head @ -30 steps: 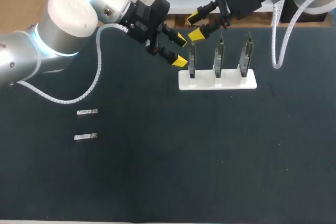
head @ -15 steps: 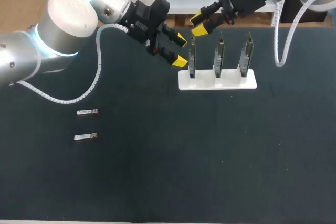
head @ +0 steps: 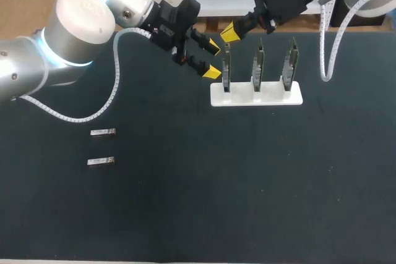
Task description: Pick up the optical module with the left hand, and insert it into the network port with the right hand.
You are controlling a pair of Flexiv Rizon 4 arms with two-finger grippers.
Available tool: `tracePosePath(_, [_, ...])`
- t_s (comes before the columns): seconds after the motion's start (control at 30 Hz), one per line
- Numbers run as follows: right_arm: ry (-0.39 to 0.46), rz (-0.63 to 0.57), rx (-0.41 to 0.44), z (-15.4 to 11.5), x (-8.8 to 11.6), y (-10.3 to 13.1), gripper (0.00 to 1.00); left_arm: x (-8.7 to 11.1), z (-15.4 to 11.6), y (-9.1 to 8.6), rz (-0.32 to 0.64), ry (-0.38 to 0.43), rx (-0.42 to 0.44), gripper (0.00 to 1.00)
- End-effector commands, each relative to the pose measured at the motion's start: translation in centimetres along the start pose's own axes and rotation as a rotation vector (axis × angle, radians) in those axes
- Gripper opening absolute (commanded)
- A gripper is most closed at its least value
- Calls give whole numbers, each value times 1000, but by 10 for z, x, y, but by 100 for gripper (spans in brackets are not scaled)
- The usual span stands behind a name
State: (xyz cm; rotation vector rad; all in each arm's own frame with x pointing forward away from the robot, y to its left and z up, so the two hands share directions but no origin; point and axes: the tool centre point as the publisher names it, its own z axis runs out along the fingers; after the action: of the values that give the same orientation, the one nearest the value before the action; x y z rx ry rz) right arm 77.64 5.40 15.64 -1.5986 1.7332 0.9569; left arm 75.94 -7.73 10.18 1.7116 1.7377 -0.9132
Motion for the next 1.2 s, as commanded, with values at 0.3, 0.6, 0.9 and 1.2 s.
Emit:
tracePosePath(0.3, [5, 32, 0, 4, 7, -11, 0, -1, 0, 2, -2, 5, 4, 100])
tracePosePath(0.6, [22, 40, -9, 9, 10, -15, 0, -1, 0, 2, -2, 5, 4, 100])
tracePosePath(0.9, [44, 56, -16, 14, 17, -16, 0, -1, 0, 2, -2, 5, 4, 100])
tracePosePath(1.2, [60, 80, -18, 16, 26, -14, 0, -1, 0, 2, -2, 5, 4, 100])
